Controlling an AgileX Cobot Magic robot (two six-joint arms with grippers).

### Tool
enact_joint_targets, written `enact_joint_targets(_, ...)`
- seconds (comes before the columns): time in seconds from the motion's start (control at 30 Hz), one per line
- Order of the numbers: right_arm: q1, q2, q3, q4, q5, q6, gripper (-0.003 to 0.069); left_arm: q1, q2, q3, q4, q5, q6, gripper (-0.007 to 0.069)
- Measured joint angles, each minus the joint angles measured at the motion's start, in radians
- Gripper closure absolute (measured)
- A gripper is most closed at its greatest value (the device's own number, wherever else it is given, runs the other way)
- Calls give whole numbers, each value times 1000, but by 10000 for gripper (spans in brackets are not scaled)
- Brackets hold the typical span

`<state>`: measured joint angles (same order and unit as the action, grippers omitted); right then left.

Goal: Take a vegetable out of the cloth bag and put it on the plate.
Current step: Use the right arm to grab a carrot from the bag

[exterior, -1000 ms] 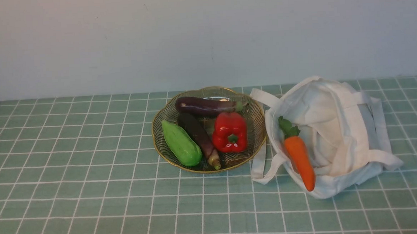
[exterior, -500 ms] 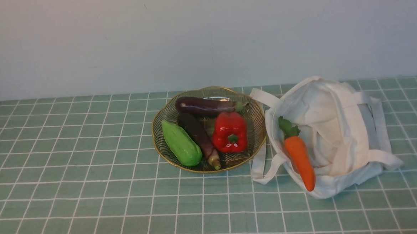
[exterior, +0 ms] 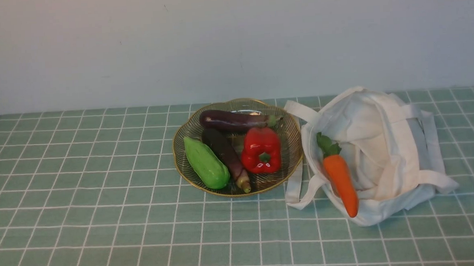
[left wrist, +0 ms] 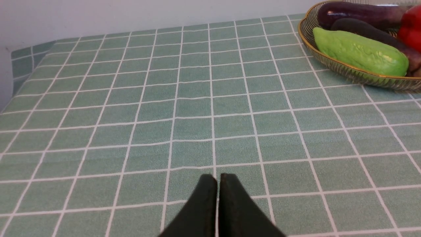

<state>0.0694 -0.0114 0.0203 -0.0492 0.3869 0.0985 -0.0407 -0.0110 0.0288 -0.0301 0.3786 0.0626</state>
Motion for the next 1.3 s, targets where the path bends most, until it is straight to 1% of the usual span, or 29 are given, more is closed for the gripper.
enact_joint_targets(0.17, 0, 0, 0, 13, -3, 16, 674, 0, 0, 0, 0, 0, 0, 629)
enact_joint_targets(0.2, 0, 0, 1, 58, -12, 59, 674, 0, 0, 0, 0, 0, 0, 629)
enact_joint_targets(0.23, 0, 0, 4, 138, -30, 118, 674, 0, 0, 0, 0, 0, 0, 629)
enact_joint_targets(0.27, 0, 0, 6, 191, -38, 145, 674, 0, 0, 0, 0, 0, 0, 629)
enact_joint_targets(0.3, 0, 0, 7, 218, -45, 172, 674, 0, 0, 0, 0, 0, 0, 629)
enact_joint_targets(0.37, 0, 0, 8, 350, -69, 250, 674, 0, 0, 0, 0, 0, 0, 629)
enact_joint_targets(0.43, 0, 0, 8, 463, -89, 296, 674, 0, 0, 0, 0, 0, 0, 629)
enact_joint_targets(0.57, 0, 0, 8, 562, -95, 320, 674, 0, 0, 0, 0, 0, 0, 629)
enact_joint_targets(0.63, 0, 0, 8, 581, -96, 320, 674, 0, 0, 0, 0, 0, 0, 629)
enact_joint_targets(0.7, 0, 0, 7, 582, -96, 315, 674, 0, 0, 0, 0, 0, 0, 629)
enact_joint_targets(0.77, 0, 0, -21, 578, -87, 275, 674, 0, 0, 0, 0, 0, 0, 629)
enact_joint_targets(0.9, 0, 15, -178, 534, -86, 145, 674, 0, 0, 0, 0, 0, 0, 629)
enact_joint_targets(0.97, 0, 102, -320, 469, -40, 66, 674, 0, 0, 0, 0, 0, 0, 629)
enact_joint_targets(1.03, 0, 141, -361, 446, -8, 48, 674, 0, 0, 0, 0, 0, 0, 629)
enact_joint_targets(1.07, 0, 185, -410, 423, 31, 34, 674, 0, 0, 0, 0, 0, 0, 629)
enact_joint_targets(1.1, 0, 283, -471, 378, 113, 20, 674, 0, 0, 0, 0, 0, 0, 629)
enact_joint_targets(1.17, 0, 435, -544, 337, 258, 10, 674, 0, 0, 0, 0, 0, 0, 629)
enact_joint_targets(1.2, 0, 450, -549, 335, 268, 10, 674, 0, 0, 0, 0, 0, 0, 629)
enact_joint_targets(1.23, 0, 552, -578, 329, 330, 10, 674, 0, 0, 0, 0, 0, 0, 629)
enact_joint_targets(1.3, 0, 711, -607, 348, 373, 10, 671, 0, 0, 0, 0, 0, 0, 629)
